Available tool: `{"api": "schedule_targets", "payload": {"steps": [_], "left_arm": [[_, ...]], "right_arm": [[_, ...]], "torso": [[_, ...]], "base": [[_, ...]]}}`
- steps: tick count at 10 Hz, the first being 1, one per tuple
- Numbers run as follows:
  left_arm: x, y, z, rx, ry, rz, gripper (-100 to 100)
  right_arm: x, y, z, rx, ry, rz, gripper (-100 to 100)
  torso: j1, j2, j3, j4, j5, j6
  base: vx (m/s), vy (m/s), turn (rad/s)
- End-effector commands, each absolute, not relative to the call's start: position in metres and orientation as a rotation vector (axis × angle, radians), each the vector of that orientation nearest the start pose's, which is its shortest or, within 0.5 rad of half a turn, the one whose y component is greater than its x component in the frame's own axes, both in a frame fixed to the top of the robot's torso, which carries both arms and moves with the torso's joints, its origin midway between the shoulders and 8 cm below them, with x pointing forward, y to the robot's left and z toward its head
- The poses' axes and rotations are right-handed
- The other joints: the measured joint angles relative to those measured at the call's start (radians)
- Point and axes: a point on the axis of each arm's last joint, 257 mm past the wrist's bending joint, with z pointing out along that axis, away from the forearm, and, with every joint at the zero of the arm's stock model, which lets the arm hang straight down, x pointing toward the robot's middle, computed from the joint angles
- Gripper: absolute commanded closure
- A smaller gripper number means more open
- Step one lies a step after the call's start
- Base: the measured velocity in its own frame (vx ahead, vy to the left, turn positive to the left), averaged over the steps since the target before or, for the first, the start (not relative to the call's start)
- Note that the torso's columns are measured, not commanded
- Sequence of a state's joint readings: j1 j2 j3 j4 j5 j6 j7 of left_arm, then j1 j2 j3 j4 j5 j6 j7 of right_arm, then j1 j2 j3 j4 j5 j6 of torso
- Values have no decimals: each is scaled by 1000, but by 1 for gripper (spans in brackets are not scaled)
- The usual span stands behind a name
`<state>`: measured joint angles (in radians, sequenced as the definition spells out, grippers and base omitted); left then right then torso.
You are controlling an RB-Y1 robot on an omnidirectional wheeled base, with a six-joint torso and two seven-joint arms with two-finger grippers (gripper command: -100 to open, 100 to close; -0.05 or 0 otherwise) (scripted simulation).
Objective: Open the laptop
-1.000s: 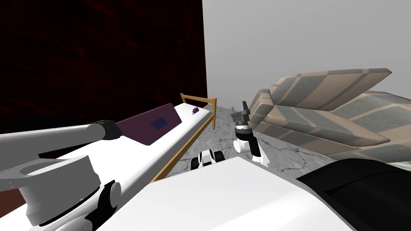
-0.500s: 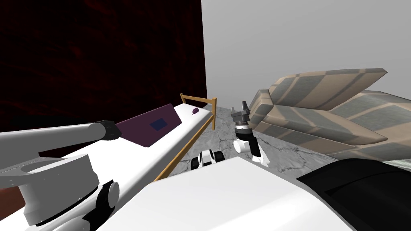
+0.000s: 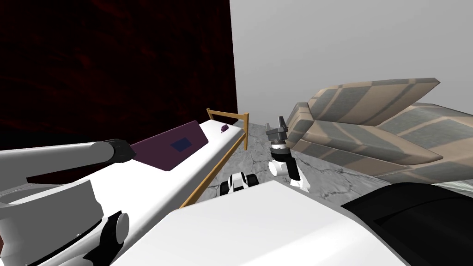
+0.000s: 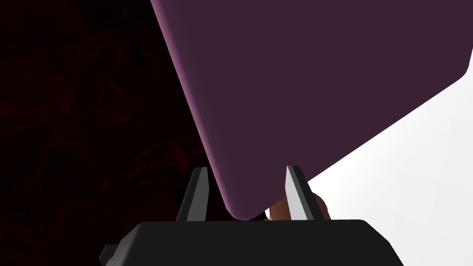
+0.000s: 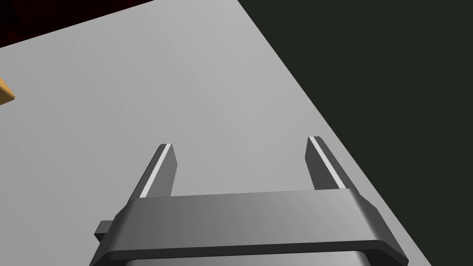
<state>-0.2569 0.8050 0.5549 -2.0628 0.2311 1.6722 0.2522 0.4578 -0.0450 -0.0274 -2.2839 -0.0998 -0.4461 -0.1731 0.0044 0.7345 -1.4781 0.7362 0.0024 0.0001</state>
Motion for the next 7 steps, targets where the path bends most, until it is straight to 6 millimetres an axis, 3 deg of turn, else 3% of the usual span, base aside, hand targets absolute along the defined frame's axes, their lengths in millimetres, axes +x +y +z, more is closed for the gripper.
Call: {"api": "schedule_targets", "payload": {"steps": [1, 4, 7], "left_arm": [[400, 590, -19, -1891, 1043, -342, 100], [381, 607, -23, -1967, 1038, -292, 100], [375, 605, -29, -2015, 1072, -298, 100]], "right_arm": [[353, -292, 31, 759, 544, 1513, 0], [353, -292, 31, 759, 545, 1513, 0], [353, -292, 31, 759, 544, 1513, 0]], "torso": [[2, -1, -1, -1, 1, 0], [3, -1, 0, -3, 4, 0], [6, -1, 0, -3, 6, -1]], "base": [[50, 42, -33], [63, 49, -57], [48, 44, -51]]}}
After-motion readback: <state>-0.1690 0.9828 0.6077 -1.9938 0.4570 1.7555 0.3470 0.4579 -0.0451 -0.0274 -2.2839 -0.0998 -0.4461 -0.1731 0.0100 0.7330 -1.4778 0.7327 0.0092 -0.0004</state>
